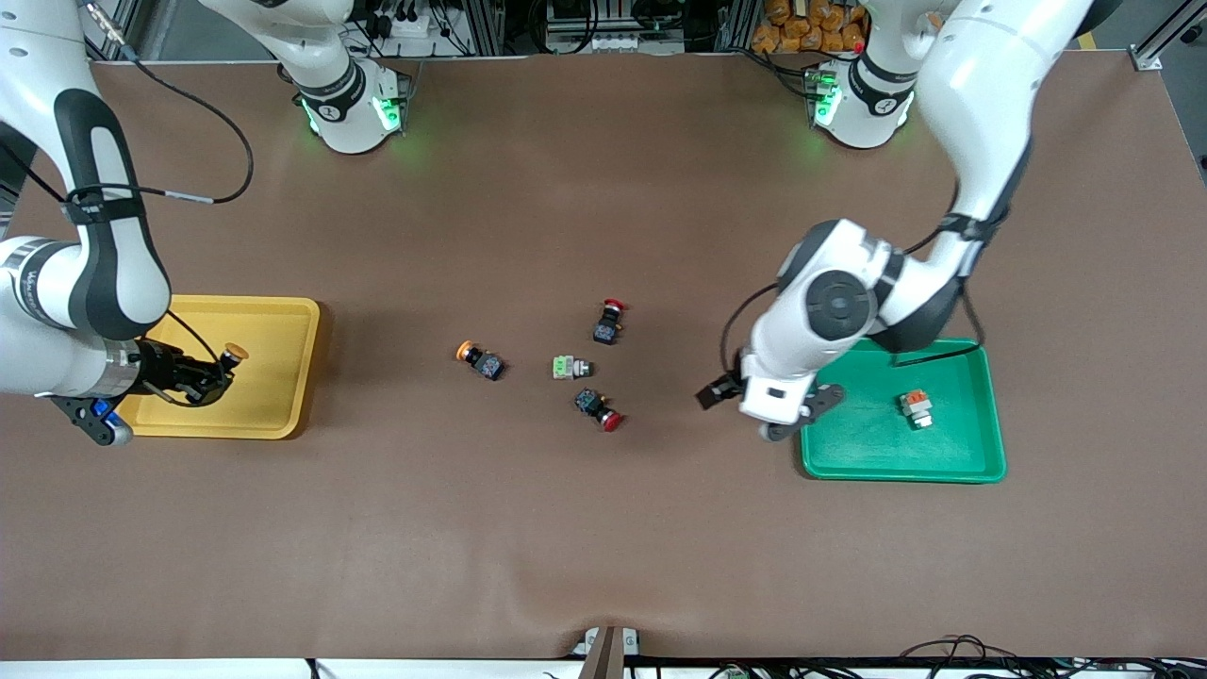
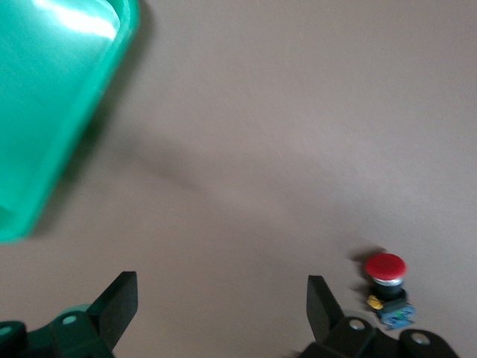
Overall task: Place green and yellow buttons in trays
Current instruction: 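Place the orange button in the yellow tray while the left gripper returns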
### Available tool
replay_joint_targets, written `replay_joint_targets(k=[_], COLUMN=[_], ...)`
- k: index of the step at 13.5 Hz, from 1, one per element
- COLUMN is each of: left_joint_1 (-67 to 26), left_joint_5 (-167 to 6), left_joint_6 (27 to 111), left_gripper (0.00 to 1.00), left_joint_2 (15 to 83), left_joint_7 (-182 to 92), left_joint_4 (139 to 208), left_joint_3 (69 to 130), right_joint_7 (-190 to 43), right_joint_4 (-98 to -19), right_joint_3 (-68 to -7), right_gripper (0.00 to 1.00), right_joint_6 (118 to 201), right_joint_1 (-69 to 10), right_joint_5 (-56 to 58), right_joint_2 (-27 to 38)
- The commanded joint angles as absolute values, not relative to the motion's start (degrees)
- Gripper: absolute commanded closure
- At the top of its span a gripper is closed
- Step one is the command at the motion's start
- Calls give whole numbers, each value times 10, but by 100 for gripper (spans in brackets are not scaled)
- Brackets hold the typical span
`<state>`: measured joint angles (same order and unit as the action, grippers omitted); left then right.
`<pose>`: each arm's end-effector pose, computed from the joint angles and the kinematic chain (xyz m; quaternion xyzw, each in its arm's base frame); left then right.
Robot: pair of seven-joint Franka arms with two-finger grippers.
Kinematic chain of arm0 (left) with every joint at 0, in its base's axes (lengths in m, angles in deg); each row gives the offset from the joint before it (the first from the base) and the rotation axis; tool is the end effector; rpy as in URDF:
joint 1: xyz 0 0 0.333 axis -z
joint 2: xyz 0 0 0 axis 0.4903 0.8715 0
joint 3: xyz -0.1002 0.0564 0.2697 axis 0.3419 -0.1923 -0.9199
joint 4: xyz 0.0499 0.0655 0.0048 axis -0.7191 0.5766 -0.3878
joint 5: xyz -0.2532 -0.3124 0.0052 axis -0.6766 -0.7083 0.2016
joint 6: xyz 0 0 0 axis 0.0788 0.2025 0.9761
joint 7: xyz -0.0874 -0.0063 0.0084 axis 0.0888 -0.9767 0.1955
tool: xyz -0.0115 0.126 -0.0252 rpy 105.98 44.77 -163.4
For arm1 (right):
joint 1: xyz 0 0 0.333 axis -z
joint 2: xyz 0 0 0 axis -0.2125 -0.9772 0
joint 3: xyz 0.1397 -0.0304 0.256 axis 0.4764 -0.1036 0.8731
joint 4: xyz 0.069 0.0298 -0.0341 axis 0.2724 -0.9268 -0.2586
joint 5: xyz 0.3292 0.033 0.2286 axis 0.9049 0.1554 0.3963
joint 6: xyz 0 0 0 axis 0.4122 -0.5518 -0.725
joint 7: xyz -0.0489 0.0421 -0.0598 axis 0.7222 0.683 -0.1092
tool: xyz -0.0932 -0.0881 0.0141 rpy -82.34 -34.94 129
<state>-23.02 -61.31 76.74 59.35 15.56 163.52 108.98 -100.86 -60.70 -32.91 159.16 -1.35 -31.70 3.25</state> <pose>0.6037 -0.3482 0.2642 0.9578 0.2790 -0.0338 0.0598 0.6132 -0.1218 0.2445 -0.9443 0.3103 0.1079 0.0172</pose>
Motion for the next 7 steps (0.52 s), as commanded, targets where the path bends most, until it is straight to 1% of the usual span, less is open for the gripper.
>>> replay_joint_targets(k=[1, 2, 3, 4, 7], left_joint_1=[-191, -179, -168, -156, -122], left_joint_5=[-611, -611, -611, -611, -611], left_joint_6=[757, 757, 757, 758, 764], left_gripper=[0, 0, 0, 0, 0], left_joint_2=[640, 653, 664, 675, 700], left_joint_7=[229, 257, 282, 311, 391], left_joint_4=[1564, 1547, 1530, 1516, 1481], left_joint_3=[1084, 1083, 1083, 1083, 1082], right_joint_7=[-960, -955, -956, -961, -1004], right_joint_4=[-607, -606, -603, -602, -572], right_joint_3=[-319, -319, -319, -318, -317], right_gripper=[86, 54, 17, 0, 0], right_joint_6=[1599, 1596, 1593, 1590, 1528], right_joint_1=[10, 7, 2, -2, -36], right_joint_5=[-319, -319, -319, -318, -318], right_joint_2=[25, 25, 25, 27, 31])
